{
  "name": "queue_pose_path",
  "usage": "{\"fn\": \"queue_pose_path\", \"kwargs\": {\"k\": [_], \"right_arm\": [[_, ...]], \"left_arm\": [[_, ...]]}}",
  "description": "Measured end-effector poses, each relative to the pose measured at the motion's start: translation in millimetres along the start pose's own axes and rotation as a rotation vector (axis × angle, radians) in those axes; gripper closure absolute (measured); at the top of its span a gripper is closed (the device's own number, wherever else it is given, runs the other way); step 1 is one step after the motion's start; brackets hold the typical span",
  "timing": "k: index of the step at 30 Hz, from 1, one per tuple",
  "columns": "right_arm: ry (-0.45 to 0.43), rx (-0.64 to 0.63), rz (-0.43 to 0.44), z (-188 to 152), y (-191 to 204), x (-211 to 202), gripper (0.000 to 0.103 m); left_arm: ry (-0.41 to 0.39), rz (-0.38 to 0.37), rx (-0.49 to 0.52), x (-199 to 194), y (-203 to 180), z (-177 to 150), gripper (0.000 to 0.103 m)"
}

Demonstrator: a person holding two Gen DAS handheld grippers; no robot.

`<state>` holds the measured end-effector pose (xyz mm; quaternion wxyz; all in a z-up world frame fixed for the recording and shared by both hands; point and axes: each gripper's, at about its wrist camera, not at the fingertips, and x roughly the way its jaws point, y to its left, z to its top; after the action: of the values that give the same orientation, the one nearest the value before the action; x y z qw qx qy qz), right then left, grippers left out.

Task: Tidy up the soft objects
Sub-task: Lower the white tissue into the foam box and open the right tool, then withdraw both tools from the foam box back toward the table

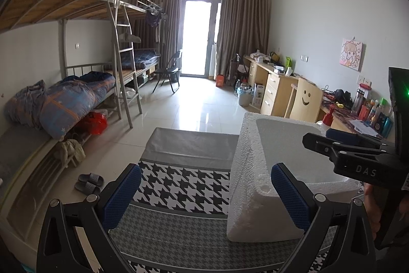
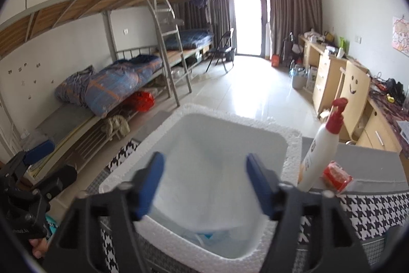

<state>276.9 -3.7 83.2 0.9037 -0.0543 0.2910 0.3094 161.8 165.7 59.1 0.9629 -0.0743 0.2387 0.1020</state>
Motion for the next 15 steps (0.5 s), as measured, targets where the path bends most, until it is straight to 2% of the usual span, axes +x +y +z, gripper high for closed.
{"fn": "queue_pose_path", "kwargs": {"k": [4,15], "right_arm": [[0.007,-0.003,0.005,-1.5,0.7,-1.1,0.024],[-0.012,0.003,-0.001,-7.4,-4.1,-15.1,0.02]], "left_arm": [[-0.005,-0.004,0.0,-1.2,-0.5,-0.3,0.001],[-0.028,0.002,0.017,-15.0,-8.7,-1.1,0.001]]}}
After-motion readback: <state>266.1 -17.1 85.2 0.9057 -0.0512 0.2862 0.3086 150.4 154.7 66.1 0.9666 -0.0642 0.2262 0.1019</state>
